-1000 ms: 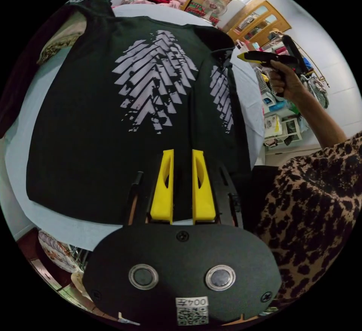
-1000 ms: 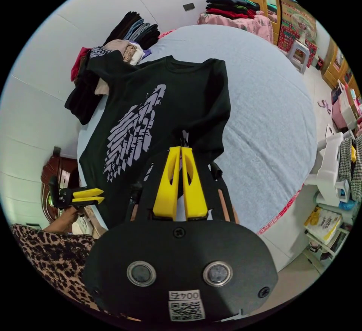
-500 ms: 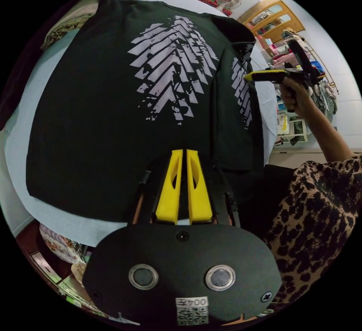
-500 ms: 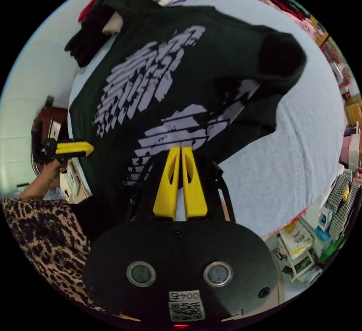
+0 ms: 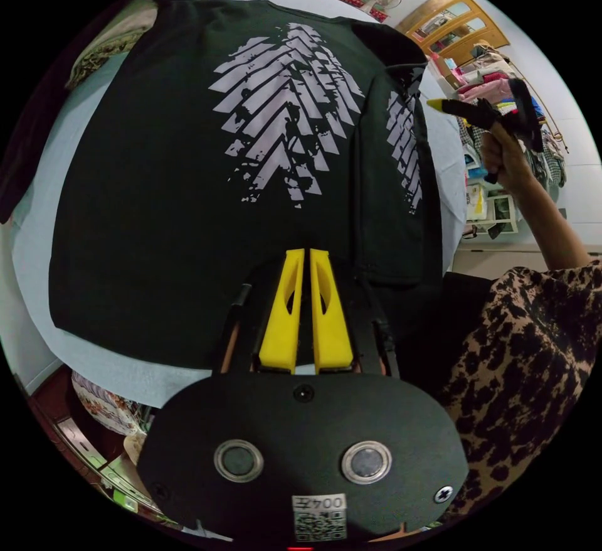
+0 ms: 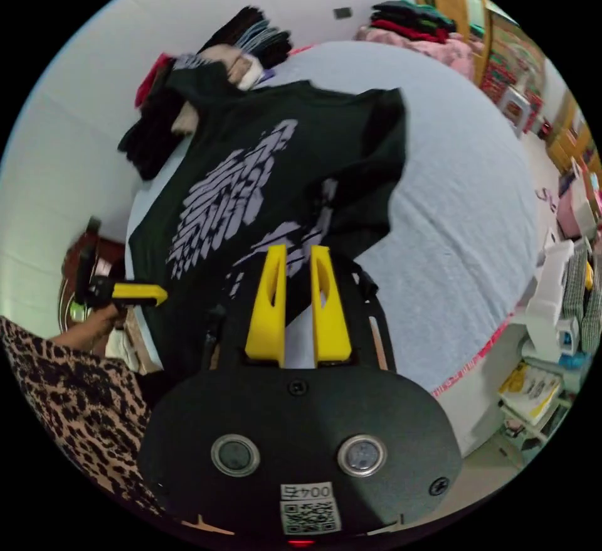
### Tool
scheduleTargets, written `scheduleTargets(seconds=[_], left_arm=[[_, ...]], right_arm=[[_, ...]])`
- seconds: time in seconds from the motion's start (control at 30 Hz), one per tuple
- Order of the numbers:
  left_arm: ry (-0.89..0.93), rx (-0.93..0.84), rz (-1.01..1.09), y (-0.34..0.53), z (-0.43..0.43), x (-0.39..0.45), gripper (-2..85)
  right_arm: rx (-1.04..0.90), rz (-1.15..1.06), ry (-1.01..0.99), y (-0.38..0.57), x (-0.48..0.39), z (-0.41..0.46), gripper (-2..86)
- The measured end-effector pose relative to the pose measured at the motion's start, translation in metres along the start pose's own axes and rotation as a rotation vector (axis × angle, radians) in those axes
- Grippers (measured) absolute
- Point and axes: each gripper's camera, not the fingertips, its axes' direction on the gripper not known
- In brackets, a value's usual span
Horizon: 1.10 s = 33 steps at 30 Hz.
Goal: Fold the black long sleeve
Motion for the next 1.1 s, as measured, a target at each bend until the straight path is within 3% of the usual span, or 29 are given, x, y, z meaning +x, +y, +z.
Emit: scheduleTargets(seconds=[0.13, 0.23, 0.4, 0.6, 0.73, 0.83, 0.97, 1.1], left_arm=[[0.001, 0.0, -0.004, -0.003, 0.001, 0.001, 1.4], [-0.004, -0.005, -0.004, -0.005, 0.002, 0.003, 1.4], [-0.017, -0.018, 0.004, -0.009, 0.002, 0.007, 1.4], [-0.013, -0.031, 0.02, -0.013, 0.002, 0.008, 1.5], [-0.016, -0.041, 0.015, -0.016, 0.001, 0.009, 1.5], [-0.031, -0.039, 0.014, -0.015, 0.001, 0.011, 1.4], [-0.037, -0.043, 0.011, -0.016, -0.001, 0.013, 1.4], [-0.023, -0.025, -0.007, -0.012, -0.002, 0.011, 1.3]], right_arm=[[-0.056, 0.056, -0.048, -0.021, 0.025, 0.012, 12.0], [-0.111, 0.041, -0.148, -0.034, 0.024, 0.027, 4.3], [-0.187, 0.0, 0.087, -0.025, 0.034, -0.01, 0.4], [-0.23, 0.176, 0.306, -0.017, 0.14, -0.062, 0.4], [-0.302, 0.305, 0.391, -0.023, 0.18, -0.065, 6.4], [-0.117, 0.189, 0.299, -0.025, 0.135, -0.07, 8.3], [-0.068, -0.019, 0.07, -0.003, 0.037, -0.024, 8.7], [-0.17, -0.193, 0.174, 0.017, -0.027, 0.039, 8.2]])
